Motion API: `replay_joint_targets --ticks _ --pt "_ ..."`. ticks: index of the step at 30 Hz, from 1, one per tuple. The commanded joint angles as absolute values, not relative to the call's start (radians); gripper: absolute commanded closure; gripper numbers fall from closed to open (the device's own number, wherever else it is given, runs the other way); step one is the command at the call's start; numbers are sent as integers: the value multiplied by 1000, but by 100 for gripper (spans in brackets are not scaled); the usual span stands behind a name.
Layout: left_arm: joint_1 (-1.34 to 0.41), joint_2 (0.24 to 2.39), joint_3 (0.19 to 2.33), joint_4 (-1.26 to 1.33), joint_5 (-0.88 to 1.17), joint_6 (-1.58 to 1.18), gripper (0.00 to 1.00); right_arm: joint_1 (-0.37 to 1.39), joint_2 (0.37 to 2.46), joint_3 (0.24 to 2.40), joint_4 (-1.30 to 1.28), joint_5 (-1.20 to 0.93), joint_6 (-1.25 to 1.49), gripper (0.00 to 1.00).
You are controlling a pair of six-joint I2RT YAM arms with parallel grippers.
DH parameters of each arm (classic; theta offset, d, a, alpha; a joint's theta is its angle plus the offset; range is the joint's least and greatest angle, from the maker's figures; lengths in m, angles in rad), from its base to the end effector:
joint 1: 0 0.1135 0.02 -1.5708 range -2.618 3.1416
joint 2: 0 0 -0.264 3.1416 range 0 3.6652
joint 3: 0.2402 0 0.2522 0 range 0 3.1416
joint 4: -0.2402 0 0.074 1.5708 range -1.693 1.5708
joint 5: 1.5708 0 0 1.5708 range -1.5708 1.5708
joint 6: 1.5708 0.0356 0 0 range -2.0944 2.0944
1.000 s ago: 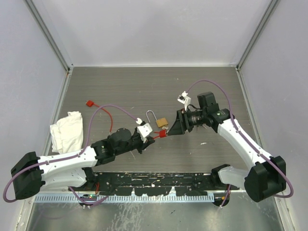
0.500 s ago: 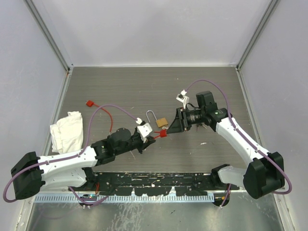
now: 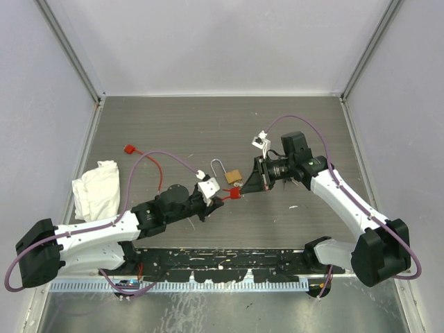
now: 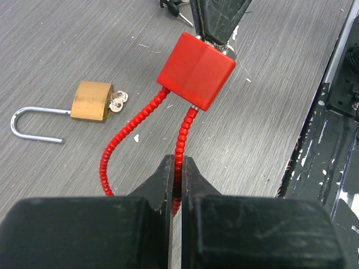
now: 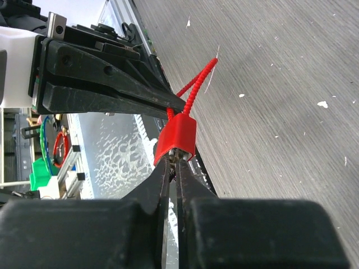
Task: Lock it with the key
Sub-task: Lock the lock.
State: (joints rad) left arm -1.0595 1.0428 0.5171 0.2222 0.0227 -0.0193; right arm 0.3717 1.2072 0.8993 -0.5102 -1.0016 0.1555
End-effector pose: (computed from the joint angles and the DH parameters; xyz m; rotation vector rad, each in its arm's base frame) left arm 0.1136 -0.2041 0.2378 0.9812 1.6806 -0.7533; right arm 0.2141 0.1156 0.2752 -0.7384 2.2200 1.4438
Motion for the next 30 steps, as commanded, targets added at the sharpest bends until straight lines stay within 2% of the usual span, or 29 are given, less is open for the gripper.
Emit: replay_joint_targets --ticks 1,3,10,22,24,27,30 --pt "-1058 1016 526 323 25 -40 100 389 1207 946 -536 -1018 75 96" --pt "-1057 1011 522 321 25 -41 100 389 1204 958 -556 -1010 51 99" --pt "-1039 979 504 288 27 -28 100 387 1221 1028 -643 -991 -9 99" --pt "-1038 1042 614 6 -139 142 100 301 1326 954 -471 -1212 393 99" --pt "-1037 1063 636 -18 -161 176 100 301 1335 965 -499 -1173 338 99" --pt "-1037 1087 652 -39 -178 211 100 338 1339 1092 -743 -936 30 99" --pt "-1036 1092 646 -26 -149 227 100 357 1323 1085 -753 -857 -34 99"
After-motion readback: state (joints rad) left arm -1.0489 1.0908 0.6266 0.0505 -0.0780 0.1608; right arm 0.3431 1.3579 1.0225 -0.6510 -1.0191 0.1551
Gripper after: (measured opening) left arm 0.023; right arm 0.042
